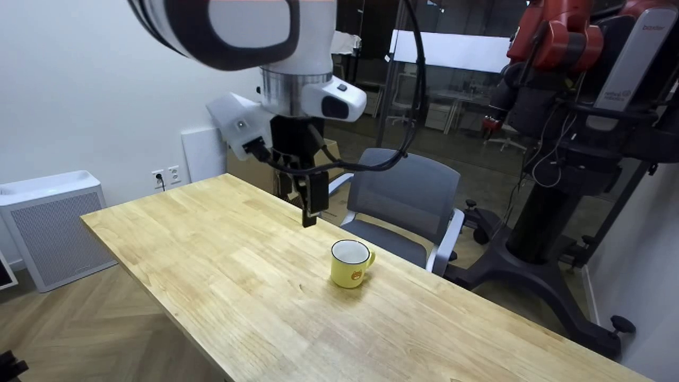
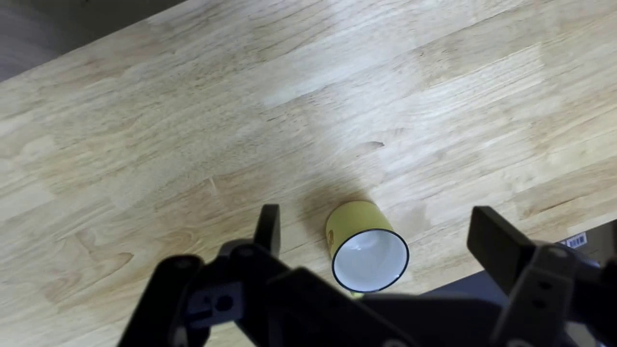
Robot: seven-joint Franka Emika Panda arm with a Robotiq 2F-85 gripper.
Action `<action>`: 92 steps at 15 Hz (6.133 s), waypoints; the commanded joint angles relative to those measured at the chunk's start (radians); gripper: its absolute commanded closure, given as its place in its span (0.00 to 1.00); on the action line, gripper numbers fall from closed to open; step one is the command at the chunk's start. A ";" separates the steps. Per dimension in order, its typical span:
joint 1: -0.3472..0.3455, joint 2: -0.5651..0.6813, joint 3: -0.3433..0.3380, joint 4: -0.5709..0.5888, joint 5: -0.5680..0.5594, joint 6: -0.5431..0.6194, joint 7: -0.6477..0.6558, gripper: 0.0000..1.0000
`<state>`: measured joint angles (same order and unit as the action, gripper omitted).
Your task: Move the yellow mug forwards
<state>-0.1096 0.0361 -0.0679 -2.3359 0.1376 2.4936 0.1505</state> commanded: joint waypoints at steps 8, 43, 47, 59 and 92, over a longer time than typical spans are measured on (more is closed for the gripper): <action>-0.015 0.183 -0.038 0.214 0.042 -0.091 0.051 0.00; -0.046 1.033 -0.025 1.219 0.000 -0.523 0.057 0.00; -0.048 1.098 -0.026 1.309 -0.012 -0.587 0.058 0.00; -0.055 1.228 -0.025 1.519 -0.033 -0.698 0.056 0.75; 0.139 0.732 -0.009 0.550 -0.018 -0.202 0.107 0.97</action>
<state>0.0004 0.8476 -0.0869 -1.6108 0.1227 2.2207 0.2161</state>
